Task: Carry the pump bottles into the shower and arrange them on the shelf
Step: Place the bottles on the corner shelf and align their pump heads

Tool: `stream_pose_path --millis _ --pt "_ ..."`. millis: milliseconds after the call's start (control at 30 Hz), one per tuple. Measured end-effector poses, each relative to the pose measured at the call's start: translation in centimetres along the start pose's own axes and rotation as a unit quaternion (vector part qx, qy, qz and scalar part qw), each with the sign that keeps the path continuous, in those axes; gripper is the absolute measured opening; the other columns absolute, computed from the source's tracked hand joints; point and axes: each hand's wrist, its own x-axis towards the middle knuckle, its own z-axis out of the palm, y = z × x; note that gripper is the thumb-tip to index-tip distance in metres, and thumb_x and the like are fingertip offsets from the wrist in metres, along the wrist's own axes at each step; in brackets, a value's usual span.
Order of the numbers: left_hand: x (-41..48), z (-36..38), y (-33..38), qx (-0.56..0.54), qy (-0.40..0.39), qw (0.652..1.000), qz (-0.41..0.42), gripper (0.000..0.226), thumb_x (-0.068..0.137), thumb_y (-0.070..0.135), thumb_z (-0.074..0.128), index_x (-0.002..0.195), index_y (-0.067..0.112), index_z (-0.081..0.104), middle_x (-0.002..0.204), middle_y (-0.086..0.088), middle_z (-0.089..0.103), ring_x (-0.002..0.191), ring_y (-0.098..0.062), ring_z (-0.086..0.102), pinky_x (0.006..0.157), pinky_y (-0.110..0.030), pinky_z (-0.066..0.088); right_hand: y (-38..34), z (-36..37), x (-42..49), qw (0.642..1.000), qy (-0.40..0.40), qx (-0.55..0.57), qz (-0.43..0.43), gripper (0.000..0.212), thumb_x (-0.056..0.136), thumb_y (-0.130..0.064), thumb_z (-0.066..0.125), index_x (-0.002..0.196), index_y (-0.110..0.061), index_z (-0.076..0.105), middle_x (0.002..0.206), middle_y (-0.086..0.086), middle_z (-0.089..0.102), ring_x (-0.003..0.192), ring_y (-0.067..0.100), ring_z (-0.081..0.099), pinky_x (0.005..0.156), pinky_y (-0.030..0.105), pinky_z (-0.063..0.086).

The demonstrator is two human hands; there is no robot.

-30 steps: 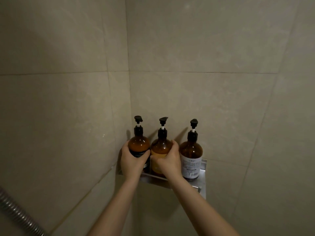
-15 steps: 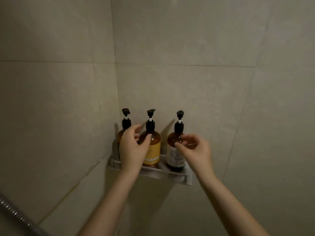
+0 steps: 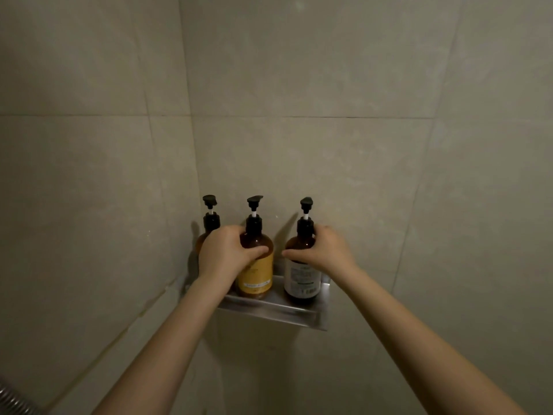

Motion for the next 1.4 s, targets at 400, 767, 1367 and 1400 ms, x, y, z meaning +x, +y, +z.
stream_pose_path --millis 400,767,1367,1400 --pt "-0.1 0.3 0.3 -0.047 -0.025 0.999 -0.001 0.049 0.065 0.045 0.077 0.106 0.020 0.069 0.100 0.001 0.073 0.086 -0.009 0.063 0.056 -0.009 0.034 1.6 -3.5 0.0 0.980 -0.158 0.106 -0.050 0.064 0.065 -0.026 0.082 0.123 -0.020 0.055 0.116 -0.001 0.062 0.104 0.016 0.058 0.088 0.027 0.047" --pt "0.8 -0.2 0.4 -0.048 -0.083 0.995 -0.024 0.068 0.060 0.049 0.079 0.117 0.015 0.063 0.112 -0.003 0.070 0.090 -0.011 0.061 0.062 -0.015 0.042 1.6 -2.7 -1.5 0.998 -0.050 0.019 -0.015 0.092 0.052 -0.065 0.075 0.126 -0.018 0.048 0.122 0.004 0.055 0.110 0.021 0.056 0.084 0.031 0.050" --pt "1.7 -0.8 0.0 -0.054 -0.105 0.993 -0.027 0.075 0.061 0.052 0.078 0.122 0.010 0.060 0.119 -0.006 0.067 0.105 -0.018 0.063 0.077 -0.023 0.046 2.4 -3.2 -1.4 0.992 -0.083 0.095 -0.018 0.074 0.061 -0.040 0.084 0.122 -0.016 0.051 0.102 -0.004 0.060 0.089 0.010 0.059 0.070 0.019 0.046" --pt "1.8 -0.7 0.0 -0.058 -0.103 0.993 -0.028 0.074 0.062 0.049 0.078 0.122 0.010 0.060 0.119 -0.007 0.067 0.105 -0.019 0.062 0.077 -0.024 0.046 2.3 -3.0 -1.5 0.996 -0.065 0.067 -0.011 0.076 0.059 -0.044 0.083 0.121 -0.015 0.051 0.103 -0.001 0.059 0.092 0.015 0.059 0.071 0.023 0.047"
